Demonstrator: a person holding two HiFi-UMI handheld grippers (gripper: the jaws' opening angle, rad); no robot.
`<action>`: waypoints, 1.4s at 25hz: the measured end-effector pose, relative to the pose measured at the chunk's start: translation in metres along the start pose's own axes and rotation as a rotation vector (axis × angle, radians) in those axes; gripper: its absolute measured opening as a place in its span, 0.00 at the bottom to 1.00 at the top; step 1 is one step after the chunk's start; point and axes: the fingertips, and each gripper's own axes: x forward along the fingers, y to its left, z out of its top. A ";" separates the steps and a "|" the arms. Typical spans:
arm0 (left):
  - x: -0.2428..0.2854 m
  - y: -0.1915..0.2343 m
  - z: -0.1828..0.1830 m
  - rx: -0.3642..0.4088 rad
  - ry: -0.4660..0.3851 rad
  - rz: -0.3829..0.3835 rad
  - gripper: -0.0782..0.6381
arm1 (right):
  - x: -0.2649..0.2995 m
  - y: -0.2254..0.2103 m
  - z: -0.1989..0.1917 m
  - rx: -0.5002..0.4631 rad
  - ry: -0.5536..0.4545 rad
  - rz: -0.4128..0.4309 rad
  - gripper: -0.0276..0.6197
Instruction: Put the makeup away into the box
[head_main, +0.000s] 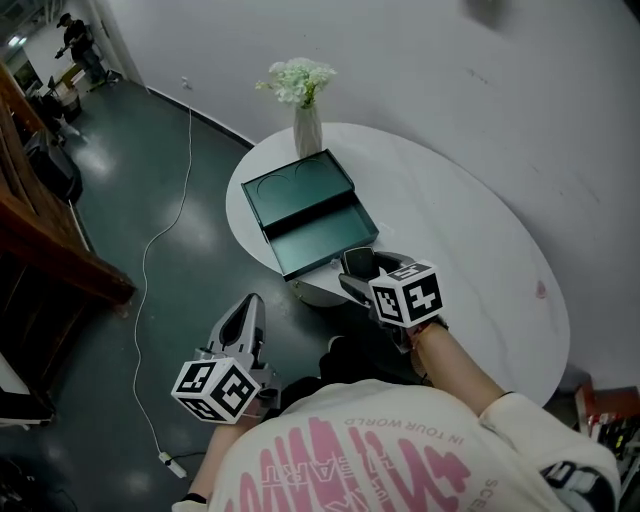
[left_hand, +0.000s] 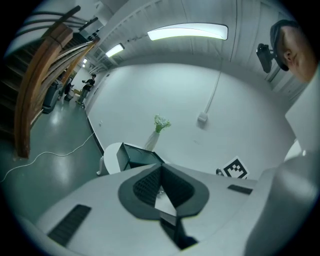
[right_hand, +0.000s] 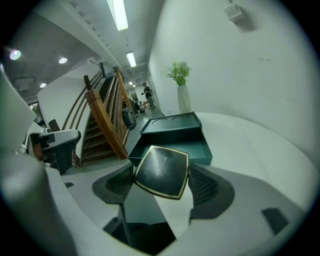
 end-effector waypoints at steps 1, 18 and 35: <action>-0.002 0.006 0.001 -0.011 -0.006 0.014 0.11 | 0.004 -0.001 0.005 -0.021 0.010 0.005 0.58; -0.021 0.100 0.032 -0.107 -0.083 0.260 0.11 | 0.108 0.004 0.065 -0.257 0.208 0.155 0.58; -0.001 0.131 0.048 -0.136 -0.094 0.286 0.11 | 0.169 0.033 0.032 -0.487 0.445 0.243 0.58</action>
